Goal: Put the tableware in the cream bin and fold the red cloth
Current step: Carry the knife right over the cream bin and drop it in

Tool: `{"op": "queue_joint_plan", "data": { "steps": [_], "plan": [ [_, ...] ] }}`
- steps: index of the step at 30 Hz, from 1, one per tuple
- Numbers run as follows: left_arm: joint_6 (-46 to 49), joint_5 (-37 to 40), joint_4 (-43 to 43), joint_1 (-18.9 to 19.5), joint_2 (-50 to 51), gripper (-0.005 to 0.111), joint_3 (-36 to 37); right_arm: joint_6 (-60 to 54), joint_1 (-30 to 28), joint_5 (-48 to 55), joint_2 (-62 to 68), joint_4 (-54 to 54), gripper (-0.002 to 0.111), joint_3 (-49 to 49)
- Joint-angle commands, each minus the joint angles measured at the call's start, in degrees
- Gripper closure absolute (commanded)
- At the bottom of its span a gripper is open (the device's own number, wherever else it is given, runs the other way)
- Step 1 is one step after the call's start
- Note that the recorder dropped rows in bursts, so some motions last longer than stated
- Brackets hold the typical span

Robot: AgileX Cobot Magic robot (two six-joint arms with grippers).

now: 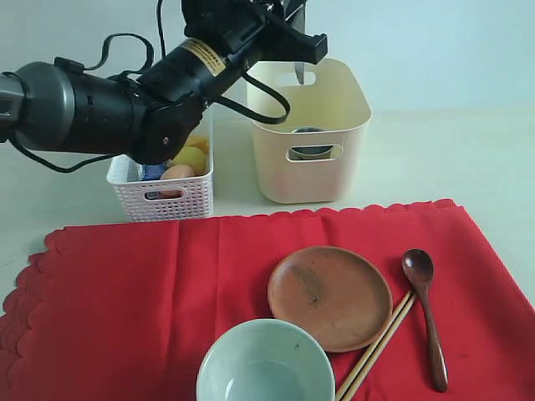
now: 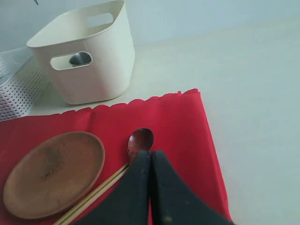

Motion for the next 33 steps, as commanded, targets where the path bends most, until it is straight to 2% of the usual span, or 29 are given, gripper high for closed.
{"op": "queue_joint_plan", "data": {
  "steps": [1,17,29,32,33],
  "plan": [
    [-1.02,-2.78,-0.06,-0.07,1.84,0.107,-2.04,-0.02,-0.28,-0.67,-0.3,-0.49,0.108,0.15],
    [-1.16,-2.82,0.28,-0.07,6.27,0.107,-4.51,-0.02,-0.28,-0.67,-0.3,-0.49,0.108,0.15],
    [-1.16,-1.08,-0.18,-0.07,14.16,0.106,-6.73,-0.02,-0.28,-0.67,-0.3,-0.49,0.108,0.15],
    [-1.16,-1.52,-0.31,-0.07,16.37,0.097,-7.63,-0.02,-0.28,-0.67,-0.3,-0.49,0.108,0.15],
    [-1.16,-1.52,-0.31,-0.07,17.6,0.089,-8.74,-0.02,-0.28,-0.67,-0.3,-0.49,0.108,0.15]
  ]
}}
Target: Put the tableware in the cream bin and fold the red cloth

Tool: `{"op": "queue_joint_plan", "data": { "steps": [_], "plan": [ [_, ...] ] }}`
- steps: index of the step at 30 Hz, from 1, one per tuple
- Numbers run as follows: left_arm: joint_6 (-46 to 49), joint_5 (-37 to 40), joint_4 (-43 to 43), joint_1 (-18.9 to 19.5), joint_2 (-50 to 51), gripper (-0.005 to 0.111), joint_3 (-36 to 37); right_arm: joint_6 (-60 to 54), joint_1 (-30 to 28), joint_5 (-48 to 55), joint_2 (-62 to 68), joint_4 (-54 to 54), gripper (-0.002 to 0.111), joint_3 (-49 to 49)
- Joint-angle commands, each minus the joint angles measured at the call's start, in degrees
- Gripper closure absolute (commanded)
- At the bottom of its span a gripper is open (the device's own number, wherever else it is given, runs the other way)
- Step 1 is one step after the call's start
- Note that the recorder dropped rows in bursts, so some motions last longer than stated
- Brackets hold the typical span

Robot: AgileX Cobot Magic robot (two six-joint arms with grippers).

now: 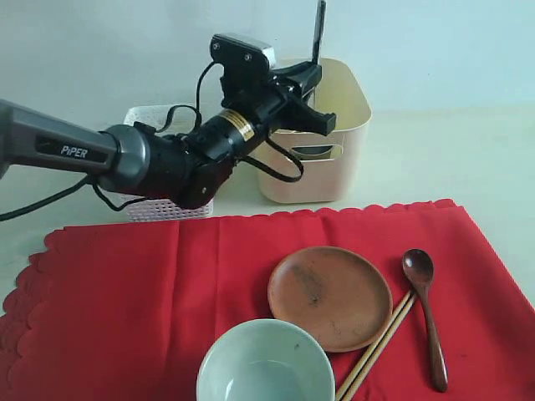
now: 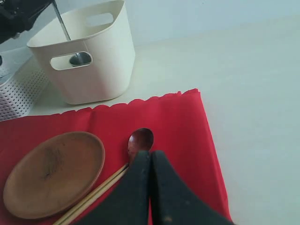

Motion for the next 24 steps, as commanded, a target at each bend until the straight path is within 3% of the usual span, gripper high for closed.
{"op": "queue_joint_plan", "data": {
  "steps": [1,3,7,12,24],
  "plan": [
    [-0.51,-0.98,-0.66,-0.07,3.03,0.083,-2.85,-0.02,-0.28,-0.67,-0.3,-0.49,0.108,0.15],
    [-0.37,-0.98,-0.55,-0.07,4.16,0.071,-3.97,-0.02,-0.28,-0.67,-0.3,-0.49,0.108,0.15],
    [-0.24,-1.8,-0.41,-0.07,4.5,0.062,-4.47,-0.02,-0.28,-0.67,-0.3,-0.49,0.108,0.15],
    [-0.24,-7.37,2.67,-0.27,3.68,0.062,-4.47,-0.02,-0.28,-0.67,-0.3,-0.49,0.108,0.15],
    [-0.24,-5.05,5.1,-1.22,-3.09,0.066,-2.6,0.09,-0.28,-0.67,-0.3,-0.49,0.108,0.15]
  ]
}}
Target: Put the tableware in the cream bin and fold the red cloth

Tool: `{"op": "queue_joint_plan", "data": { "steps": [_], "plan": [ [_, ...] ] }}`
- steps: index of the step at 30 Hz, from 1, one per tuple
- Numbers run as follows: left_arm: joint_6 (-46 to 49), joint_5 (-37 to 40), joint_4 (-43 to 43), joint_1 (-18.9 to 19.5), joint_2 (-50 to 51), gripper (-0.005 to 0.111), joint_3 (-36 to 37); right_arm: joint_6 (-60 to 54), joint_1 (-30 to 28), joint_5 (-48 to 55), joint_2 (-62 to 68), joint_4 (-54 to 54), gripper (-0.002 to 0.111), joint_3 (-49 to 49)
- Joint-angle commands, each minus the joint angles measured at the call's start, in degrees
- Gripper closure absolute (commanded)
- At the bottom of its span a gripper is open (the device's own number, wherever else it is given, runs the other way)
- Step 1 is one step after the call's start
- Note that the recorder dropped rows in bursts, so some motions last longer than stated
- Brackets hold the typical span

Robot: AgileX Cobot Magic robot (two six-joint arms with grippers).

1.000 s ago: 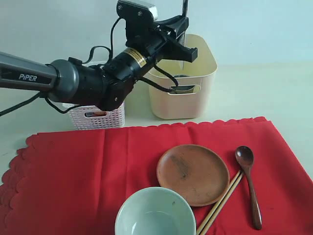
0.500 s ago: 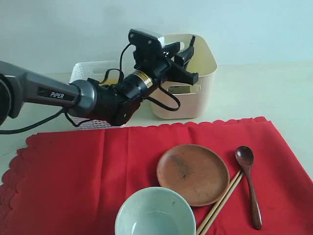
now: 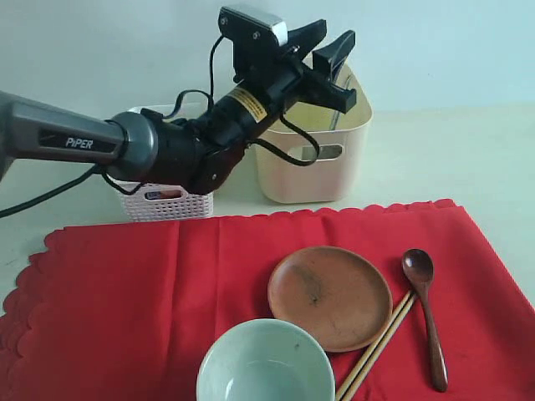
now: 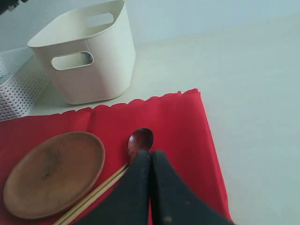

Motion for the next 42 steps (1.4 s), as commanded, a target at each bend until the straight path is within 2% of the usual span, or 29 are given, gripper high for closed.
{"op": "queue_joint_plan", "data": {
  "steps": [1,7,19,33,42],
  "plan": [
    [-0.24,3.25,1.37,-0.27,-3.43,0.069,2.08,0.09,-0.28,-0.67,-0.3,-0.49,0.108,0.15],
    [-0.24,13.84,2.16,-0.27,-9.82,0.107,7.38,0.09,-0.28,-0.67,-0.3,-0.49,0.108,0.15],
    [-0.24,48.0,7.23,-0.36,-25.13,0.107,13.96,-0.02,-0.28,-0.67,-0.3,-0.49,0.108,0.15],
    [-0.24,72.44,7.41,-0.36,-42.75,0.107,25.67,-0.02,-0.28,-0.67,-0.3,-0.49,0.108,0.15],
    [-0.13,79.6,3.27,-0.36,-56.91,0.107,36.47,-0.02,-0.28,-0.67,-0.3,-0.49,0.108,0.15]
  ]
}}
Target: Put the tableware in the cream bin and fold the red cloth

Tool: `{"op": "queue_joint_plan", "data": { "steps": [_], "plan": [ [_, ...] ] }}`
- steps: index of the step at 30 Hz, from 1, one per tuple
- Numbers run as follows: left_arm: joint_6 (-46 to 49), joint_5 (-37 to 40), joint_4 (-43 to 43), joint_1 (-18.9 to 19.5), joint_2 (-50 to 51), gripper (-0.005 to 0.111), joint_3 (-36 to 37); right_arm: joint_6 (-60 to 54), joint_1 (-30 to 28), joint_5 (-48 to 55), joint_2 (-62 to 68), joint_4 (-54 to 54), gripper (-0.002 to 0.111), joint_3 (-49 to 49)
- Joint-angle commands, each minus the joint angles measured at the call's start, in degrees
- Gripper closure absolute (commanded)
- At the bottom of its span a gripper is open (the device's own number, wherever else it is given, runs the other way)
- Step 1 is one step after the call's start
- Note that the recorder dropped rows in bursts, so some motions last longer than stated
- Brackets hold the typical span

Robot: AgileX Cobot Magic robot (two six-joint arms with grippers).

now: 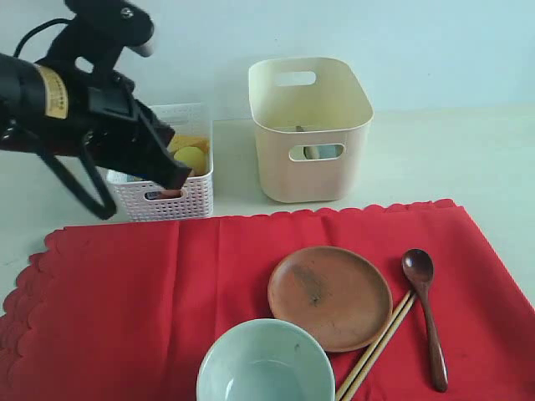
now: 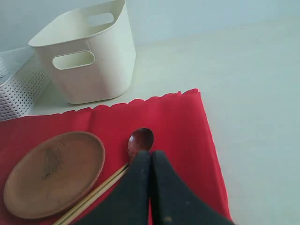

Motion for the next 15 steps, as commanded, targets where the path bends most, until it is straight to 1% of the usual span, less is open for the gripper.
{"op": "queue_joint_plan", "data": {
  "steps": [1,7,11,15],
  "plan": [
    [-0.14,2.81,-2.47,-0.36,-8.18,0.107,5.35,-0.02,-0.28,-0.67,-0.3,-0.49,0.108,0.15],
    [-0.14,6.61,-3.92,-0.36,-20.81,0.107,12.82,-0.02,-0.28,-0.67,-0.3,-0.49,0.108,0.15],
    [-0.14,5.78,-5.75,-0.36,-29.91,0.107,17.62,-0.02,-0.28,-0.67,-0.3,-0.49,0.108,0.15],
    [-0.11,4.23,-8.78,-0.36,-38.02,0.107,20.87,-0.02,-0.28,-0.67,-0.3,-0.49,0.108,0.15]
  ]
}}
